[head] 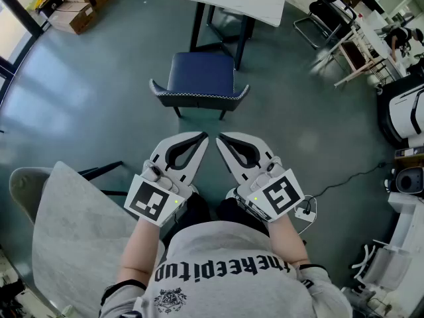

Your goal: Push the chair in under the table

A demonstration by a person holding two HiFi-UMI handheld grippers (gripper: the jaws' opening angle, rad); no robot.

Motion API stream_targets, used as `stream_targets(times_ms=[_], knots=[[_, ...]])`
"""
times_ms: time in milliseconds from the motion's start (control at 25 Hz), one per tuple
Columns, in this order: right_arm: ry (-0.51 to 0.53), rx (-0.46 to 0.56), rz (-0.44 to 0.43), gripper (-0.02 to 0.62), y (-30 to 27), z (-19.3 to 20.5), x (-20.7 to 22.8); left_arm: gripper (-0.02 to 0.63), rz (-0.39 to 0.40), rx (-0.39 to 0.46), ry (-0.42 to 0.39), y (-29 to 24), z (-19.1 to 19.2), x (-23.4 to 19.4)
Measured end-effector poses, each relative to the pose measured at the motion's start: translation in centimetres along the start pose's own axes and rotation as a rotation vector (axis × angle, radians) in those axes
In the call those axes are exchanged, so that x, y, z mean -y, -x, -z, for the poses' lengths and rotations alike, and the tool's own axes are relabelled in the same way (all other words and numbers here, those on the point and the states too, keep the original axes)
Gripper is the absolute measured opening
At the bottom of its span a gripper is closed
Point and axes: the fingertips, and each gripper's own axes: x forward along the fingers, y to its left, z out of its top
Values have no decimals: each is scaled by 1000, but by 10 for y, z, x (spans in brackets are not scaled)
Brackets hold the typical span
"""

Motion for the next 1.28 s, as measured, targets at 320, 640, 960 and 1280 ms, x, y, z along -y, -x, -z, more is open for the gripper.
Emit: stream_targets(times_ms=[320,640,960,1280], knots=[[2,1,10,9,-2,4,-7,15,16,-4,-11,5,4,0],[22,-6,46,9,-12,-1,-11,15,45,13,-7,10,-2,-10],[3,-1,79,11,-22,0,-14,15,82,20,4,17,6,-26],[14,-19,93,11,-25,7,1,15,88,16,-17,-1,11,-35]])
